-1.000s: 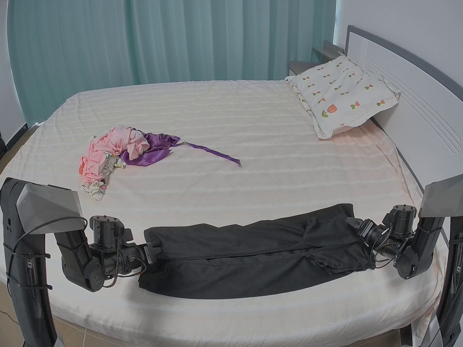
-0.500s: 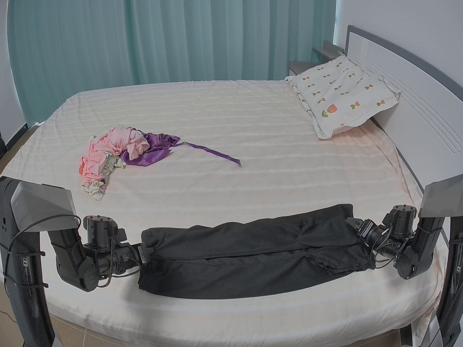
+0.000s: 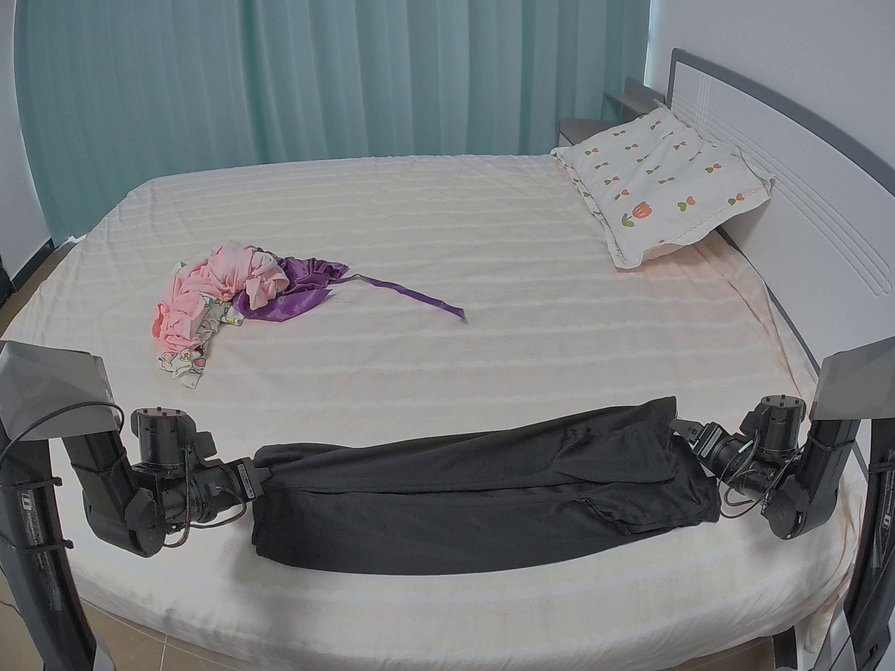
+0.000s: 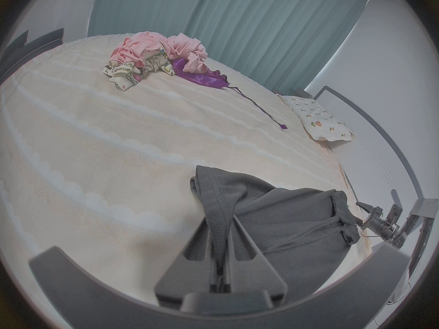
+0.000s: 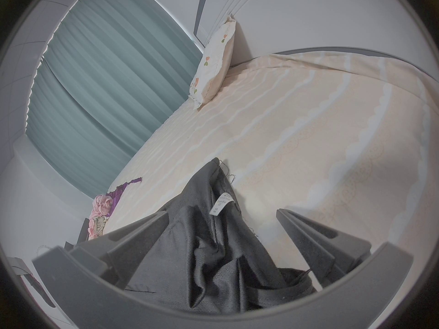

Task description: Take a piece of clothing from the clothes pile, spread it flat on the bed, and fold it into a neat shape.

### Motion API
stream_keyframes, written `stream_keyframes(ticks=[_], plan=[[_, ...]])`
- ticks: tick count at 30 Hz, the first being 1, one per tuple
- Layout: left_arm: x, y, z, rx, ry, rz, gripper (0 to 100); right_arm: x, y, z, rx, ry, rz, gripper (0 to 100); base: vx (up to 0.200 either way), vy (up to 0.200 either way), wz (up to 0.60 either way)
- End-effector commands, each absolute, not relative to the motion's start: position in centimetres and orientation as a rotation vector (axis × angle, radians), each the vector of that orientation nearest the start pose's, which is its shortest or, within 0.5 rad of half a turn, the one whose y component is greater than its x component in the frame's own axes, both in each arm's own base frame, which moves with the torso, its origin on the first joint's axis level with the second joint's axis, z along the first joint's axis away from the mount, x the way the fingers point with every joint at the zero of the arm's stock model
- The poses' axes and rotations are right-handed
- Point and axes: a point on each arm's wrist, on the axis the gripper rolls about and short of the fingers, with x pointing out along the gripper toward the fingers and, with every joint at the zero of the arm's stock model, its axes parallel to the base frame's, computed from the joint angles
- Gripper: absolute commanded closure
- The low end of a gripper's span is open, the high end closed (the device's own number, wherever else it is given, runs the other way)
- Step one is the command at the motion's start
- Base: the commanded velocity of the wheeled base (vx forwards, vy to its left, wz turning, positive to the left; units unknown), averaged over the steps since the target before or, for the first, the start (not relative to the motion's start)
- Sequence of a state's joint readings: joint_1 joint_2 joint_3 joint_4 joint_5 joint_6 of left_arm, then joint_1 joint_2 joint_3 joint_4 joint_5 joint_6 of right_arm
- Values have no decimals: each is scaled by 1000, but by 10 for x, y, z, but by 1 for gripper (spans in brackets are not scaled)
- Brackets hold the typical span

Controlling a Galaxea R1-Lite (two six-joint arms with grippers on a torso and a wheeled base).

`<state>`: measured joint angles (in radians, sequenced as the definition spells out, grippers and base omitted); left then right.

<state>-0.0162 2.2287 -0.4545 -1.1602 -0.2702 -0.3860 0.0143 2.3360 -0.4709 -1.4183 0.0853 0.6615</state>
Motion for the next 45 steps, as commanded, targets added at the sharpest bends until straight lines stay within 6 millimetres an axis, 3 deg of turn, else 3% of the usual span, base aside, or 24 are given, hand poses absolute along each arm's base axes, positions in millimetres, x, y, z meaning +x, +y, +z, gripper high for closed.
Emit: stream_keyframes(ticks=[1,18,28,31,35,42,43,45], plan=[[301,-1,2,-468,635,-157,100,322,6,-16,666,458,-52,0,0,0,0],[287,52,24,-548,567,-92,100,322,6,-16,666,459,-54,0,0,0,0],[268,108,56,-604,466,-3,100,322,6,-16,666,458,-53,0,0,0,0],[266,115,66,-608,451,8,100,323,5,-16,666,456,-54,0,0,0,0],[262,111,74,-617,467,-2,100,323,5,-15,666,454,-53,0,0,0,0],[266,59,91,-551,503,-88,100,323,5,-15,666,454,-53,0,0,0,0],[266,59,91,-551,503,-88,100,323,5,-15,666,454,-53,0,0,0,0],[268,32,95,-503,528,-84,100,323,6,-15,666,455,-52,0,0,0,0]])
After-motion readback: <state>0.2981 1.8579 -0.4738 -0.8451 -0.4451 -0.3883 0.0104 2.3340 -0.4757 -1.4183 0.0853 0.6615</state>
